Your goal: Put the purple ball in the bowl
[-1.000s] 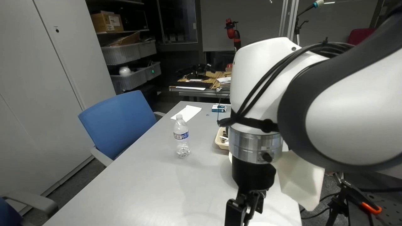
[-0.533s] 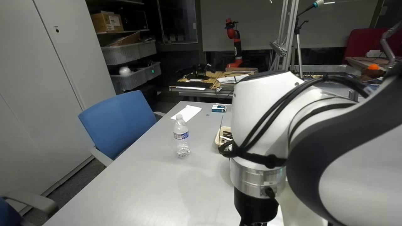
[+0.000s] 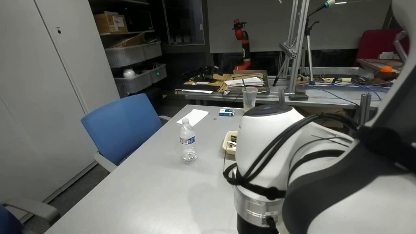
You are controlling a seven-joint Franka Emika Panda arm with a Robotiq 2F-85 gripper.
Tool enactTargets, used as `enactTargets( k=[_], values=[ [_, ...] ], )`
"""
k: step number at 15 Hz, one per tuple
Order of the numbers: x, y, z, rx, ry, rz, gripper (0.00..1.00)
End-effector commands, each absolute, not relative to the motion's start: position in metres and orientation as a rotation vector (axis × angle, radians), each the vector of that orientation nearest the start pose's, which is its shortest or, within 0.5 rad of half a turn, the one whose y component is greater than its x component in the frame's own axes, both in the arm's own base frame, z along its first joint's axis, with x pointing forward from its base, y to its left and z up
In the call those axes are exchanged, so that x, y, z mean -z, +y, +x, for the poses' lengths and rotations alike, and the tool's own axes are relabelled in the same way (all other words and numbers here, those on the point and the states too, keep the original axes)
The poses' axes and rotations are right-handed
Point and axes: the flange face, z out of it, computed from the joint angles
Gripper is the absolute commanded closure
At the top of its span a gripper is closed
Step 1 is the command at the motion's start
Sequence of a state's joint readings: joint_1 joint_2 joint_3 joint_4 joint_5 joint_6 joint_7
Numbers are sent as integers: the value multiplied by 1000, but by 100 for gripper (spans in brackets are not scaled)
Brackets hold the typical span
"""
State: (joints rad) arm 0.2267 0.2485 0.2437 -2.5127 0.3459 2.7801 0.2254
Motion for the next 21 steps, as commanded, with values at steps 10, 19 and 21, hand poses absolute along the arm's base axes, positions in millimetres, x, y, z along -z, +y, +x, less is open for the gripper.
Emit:
enactTargets(
  k=[10,19,21],
  values=[
    [-148,220,432,-105,117,-2911,0],
    [-142,210,432,-124,157,-2914,69],
    [-144,208,432,-123,161,-2917,83]
  ],
)
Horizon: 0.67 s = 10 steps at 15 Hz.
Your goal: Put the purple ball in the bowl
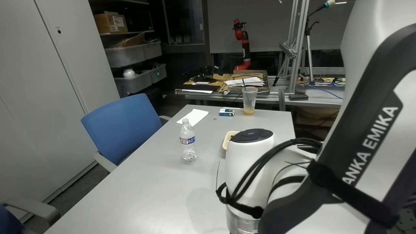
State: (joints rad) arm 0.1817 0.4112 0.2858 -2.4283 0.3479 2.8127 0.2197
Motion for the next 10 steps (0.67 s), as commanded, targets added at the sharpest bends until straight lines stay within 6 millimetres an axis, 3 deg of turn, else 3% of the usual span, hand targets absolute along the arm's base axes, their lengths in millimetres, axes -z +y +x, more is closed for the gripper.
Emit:
enactTargets(
  k=[1,4,10],
  values=[
    [-146,206,432,-122,165,-2920,84],
    [-161,198,434,-130,160,-2927,84],
    [-225,155,444,-164,88,-3024,84]
  ],
)
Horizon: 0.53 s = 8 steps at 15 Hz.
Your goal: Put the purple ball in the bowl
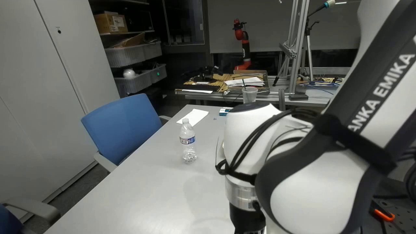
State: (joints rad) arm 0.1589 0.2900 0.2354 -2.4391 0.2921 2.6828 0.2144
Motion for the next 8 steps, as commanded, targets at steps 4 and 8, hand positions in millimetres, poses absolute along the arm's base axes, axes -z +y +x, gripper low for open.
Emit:
enactTargets(
  k=[4,8],
  values=[
    [-269,117,446,-204,42,-3124,84],
    [-278,106,456,-203,41,-3130,59]
  ],
)
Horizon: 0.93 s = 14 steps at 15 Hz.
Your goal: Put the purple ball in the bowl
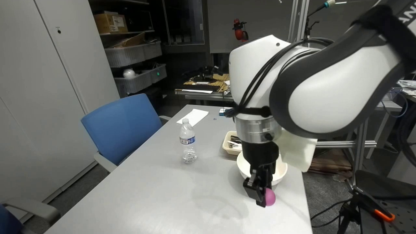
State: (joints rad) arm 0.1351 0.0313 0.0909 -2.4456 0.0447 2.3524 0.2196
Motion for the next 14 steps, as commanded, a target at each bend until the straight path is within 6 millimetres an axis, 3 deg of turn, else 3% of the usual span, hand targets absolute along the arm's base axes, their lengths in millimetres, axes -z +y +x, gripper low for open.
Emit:
enactTargets(
  k=[1,6,7,8,10,14],
  values=[
    [-285,99,456,-196,53,-3135,59],
    [-290,94,451,-193,61,-3140,59],
    [-289,94,451,-195,61,-3140,84],
    [-289,87,455,-172,73,-3157,84],
    [-289,68,463,-132,84,-3177,84],
    [-285,9,479,-11,162,-3232,84]
  ],
)
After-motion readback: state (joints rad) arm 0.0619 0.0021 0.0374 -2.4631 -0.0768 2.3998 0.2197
